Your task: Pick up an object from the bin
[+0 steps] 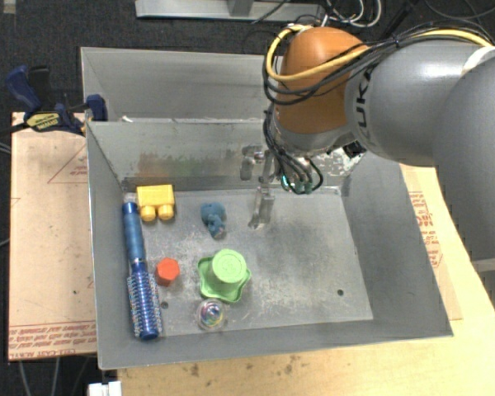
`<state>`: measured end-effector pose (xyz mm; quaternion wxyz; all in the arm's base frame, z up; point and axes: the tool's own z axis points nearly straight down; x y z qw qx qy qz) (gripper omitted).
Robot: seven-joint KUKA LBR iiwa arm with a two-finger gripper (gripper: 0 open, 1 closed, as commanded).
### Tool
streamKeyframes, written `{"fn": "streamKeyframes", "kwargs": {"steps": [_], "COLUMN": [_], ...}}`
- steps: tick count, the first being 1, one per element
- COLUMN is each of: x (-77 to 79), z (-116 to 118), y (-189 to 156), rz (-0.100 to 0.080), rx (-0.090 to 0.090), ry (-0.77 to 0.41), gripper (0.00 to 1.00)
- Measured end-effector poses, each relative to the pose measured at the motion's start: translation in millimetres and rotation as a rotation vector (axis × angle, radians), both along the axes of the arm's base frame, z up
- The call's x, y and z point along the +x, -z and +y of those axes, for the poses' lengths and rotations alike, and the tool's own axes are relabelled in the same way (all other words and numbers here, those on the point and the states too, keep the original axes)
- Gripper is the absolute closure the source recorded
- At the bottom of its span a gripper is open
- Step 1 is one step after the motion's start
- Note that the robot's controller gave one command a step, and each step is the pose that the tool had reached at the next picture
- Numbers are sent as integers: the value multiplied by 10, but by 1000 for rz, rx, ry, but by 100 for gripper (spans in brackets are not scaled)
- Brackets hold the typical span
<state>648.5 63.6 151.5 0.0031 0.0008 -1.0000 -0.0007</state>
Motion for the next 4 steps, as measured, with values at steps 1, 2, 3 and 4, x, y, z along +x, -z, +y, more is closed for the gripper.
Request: {"fn": "streamKeyframes", "kwargs": {"steps": [1, 2, 3, 4], "x": [-744, -1423, -1407, -1440], "z": [540, 850, 832, 1109], "y": [752, 603, 602, 320], "rz": [-6, -4, -6, -6], "rx": [2, 1, 0, -4], "ry": [-244, -49, -46, 110], "gripper": [0, 0, 100, 100]}}
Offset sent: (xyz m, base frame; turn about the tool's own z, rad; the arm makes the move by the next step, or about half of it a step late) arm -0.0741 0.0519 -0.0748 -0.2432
